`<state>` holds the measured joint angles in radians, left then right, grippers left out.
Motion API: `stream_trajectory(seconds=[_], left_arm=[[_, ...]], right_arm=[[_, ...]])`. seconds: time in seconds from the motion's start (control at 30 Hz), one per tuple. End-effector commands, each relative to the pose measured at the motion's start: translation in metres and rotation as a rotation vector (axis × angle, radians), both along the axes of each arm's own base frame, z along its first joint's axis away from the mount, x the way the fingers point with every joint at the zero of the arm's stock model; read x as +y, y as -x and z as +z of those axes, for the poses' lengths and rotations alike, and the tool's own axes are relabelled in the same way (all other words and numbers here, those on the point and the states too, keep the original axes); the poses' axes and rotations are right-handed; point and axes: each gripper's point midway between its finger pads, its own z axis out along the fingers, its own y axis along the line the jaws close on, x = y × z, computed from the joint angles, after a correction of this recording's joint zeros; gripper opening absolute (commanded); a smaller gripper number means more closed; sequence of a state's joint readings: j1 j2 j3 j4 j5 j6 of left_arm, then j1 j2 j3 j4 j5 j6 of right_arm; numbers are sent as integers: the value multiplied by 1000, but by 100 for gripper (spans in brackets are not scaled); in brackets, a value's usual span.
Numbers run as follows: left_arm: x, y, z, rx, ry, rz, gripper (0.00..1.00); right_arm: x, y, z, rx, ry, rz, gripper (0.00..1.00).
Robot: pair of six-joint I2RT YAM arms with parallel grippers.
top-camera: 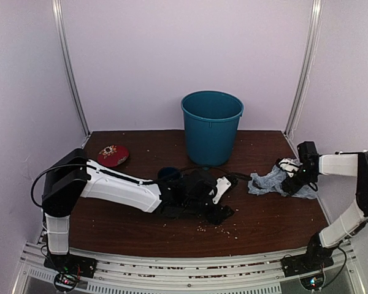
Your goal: Put the trash bags into the trash bin
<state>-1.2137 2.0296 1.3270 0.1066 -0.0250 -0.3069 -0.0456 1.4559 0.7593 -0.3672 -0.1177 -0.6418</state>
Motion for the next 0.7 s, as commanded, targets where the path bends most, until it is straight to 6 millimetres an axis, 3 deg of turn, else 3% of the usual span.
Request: stream_trajectory(seconds=[0.0, 0.1, 0.2, 0.3, 0.43, 0.57, 0.67], left_arm=[[-1, -37, 22, -61, 86, 125, 66], [17, -43, 30, -48, 129, 152, 66], [40, -38, 36, -56, 123, 169, 65], [77, -28, 53, -62, 169, 217, 65], [107, -2, 59, -20, 193, 167, 68], [127, 29, 63, 37, 233, 126, 70], [133, 34, 58, 82, 208, 154, 70]], right_arm=[[34, -8, -16, 22, 79, 131, 50], [71, 8, -26, 57, 107, 259, 18], [98, 25, -22, 31, 103, 360, 1], [125, 42, -5, -16, 119, 436, 0], [170, 64, 20, -31, 53, 505, 0], [203, 79, 18, 6, 21, 562, 0], [210, 74, 9, 22, 23, 550, 0]])
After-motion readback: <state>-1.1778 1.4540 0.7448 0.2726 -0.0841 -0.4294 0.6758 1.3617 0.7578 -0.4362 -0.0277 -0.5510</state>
